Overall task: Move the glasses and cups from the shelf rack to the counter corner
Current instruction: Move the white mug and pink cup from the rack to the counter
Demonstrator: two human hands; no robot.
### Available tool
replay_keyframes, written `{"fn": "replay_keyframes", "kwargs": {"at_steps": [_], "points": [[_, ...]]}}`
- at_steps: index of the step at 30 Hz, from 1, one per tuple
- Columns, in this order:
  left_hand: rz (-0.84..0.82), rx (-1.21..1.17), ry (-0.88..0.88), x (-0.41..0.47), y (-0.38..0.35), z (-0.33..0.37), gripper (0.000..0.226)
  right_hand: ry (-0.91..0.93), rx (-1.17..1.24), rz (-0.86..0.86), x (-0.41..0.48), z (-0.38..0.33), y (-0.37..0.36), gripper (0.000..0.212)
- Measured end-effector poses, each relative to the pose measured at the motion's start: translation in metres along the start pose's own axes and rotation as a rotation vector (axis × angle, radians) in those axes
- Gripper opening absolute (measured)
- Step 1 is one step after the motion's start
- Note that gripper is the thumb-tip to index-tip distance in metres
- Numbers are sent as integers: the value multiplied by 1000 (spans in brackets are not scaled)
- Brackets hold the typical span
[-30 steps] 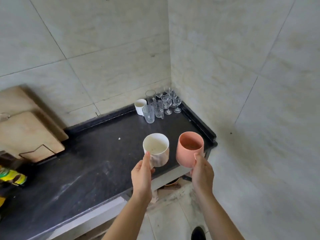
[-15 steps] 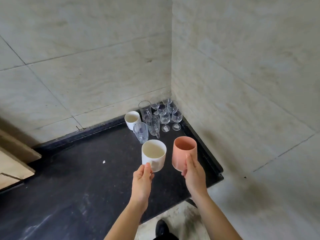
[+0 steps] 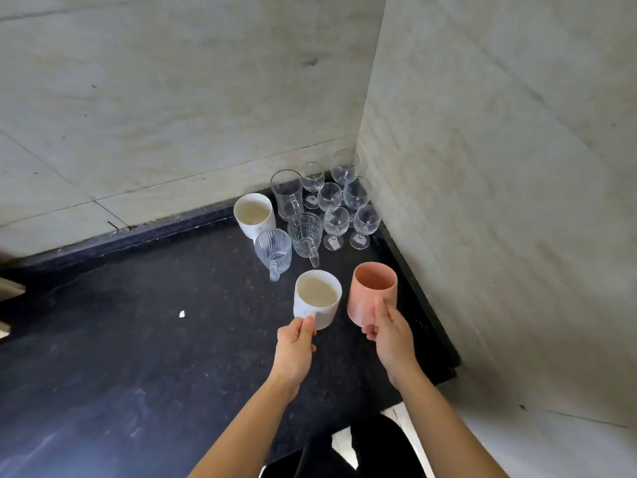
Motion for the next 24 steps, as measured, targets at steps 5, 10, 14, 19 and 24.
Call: {"fn": "replay_keyframes", "kwargs": {"at_steps": [5, 10, 14, 19, 24], "points": [[51, 10, 85, 13, -17, -8, 36, -24, -47, -43, 23, 3, -3, 50], [91, 5, 92, 28, -34, -7, 36, -34, -43, -66, 37, 3, 0, 48], [70, 65, 102, 40, -42, -9, 35, -9, -49, -85, 43, 9, 3, 48], [44, 60, 124, 49, -48, -9, 34, -77, -9, -78, 54, 17, 7, 33], [19, 46, 104, 58, -59, -2, 33, -99, -50, -115, 78, 9, 8, 27]]}}
Point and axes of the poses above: each hand's wrist, its own x-axis towards the middle knuckle, its own y-axis out of the back of the hand, z = x × y, the point moved 1 cm from there along x, towards the middle knuckle, and after that the axes turned 3 degrees about x, right-handed, at the moved point
